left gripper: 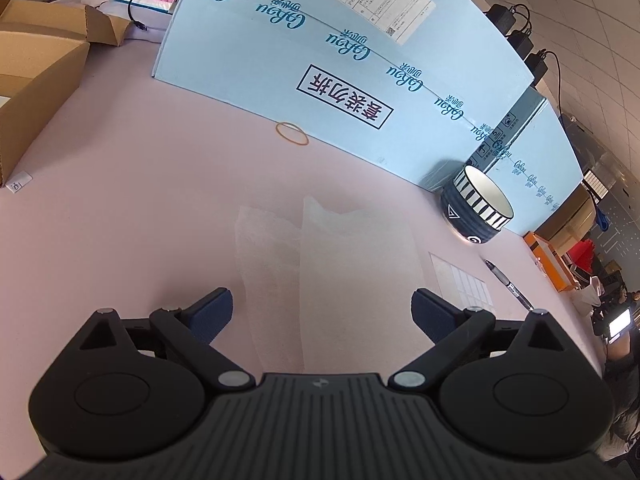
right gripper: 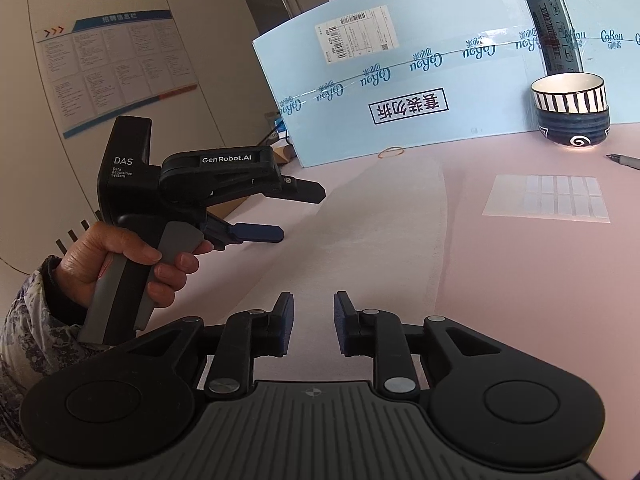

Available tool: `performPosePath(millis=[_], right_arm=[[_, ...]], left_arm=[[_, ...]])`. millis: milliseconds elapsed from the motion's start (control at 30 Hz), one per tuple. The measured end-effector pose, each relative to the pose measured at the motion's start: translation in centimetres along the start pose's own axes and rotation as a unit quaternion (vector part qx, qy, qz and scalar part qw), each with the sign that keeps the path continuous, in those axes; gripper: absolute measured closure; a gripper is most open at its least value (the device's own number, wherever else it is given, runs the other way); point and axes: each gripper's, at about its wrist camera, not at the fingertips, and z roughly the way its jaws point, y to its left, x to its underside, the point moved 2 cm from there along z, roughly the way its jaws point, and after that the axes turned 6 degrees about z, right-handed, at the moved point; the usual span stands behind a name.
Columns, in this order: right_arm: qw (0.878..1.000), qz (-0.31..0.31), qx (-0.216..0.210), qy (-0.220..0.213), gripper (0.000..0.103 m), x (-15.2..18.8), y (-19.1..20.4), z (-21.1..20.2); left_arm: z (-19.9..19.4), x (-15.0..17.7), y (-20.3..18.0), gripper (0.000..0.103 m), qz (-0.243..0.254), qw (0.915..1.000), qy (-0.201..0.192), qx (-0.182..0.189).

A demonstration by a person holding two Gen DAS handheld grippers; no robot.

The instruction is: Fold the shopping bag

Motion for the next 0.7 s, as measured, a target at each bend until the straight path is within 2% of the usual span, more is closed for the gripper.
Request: performPosePath(millis=[133,200,233,300,400,700], right_arm=[[1.0,0.002,0.005,-0.005,0.083,0.8,-0.1,-1.0],[1.0,0.001,0.002,-0.006,0.084,0.8,-0.1,-1.1],[1.0,-0.001,0.001,-0.005,0.084,0.9,0.0,-1.2],[1.0,-0.002,0.0,-0.005,0.085,0.9,0.2,-1.3],[1.0,0.002,-0.003,-0.005,0.085,0.7,0.4,-1.3],[0.999,0.012,-0.026,-0.03,0.085,-0.4,2.5,-0.3]], left_arm=[[0.4,0.1,-0.4,0.053,0.003,0.9998,0.012,0.013],[0.6,0.2,-0.6,0.062,0.01,0.9998,0.014,0.009],[0.7,0.2,-0.7,0.072,0.013,0.9998,0.014,0.008],[0.5,0.2,-1.0,0.084,0.014,0.9995,0.011,0.027],[-0.8,0.1,-2.0,0.088,0.029,0.9984,-0.007,0.048],[-5.0,-0.1,-4.1,0.088,0.056,0.9921,-0.048,0.101]])
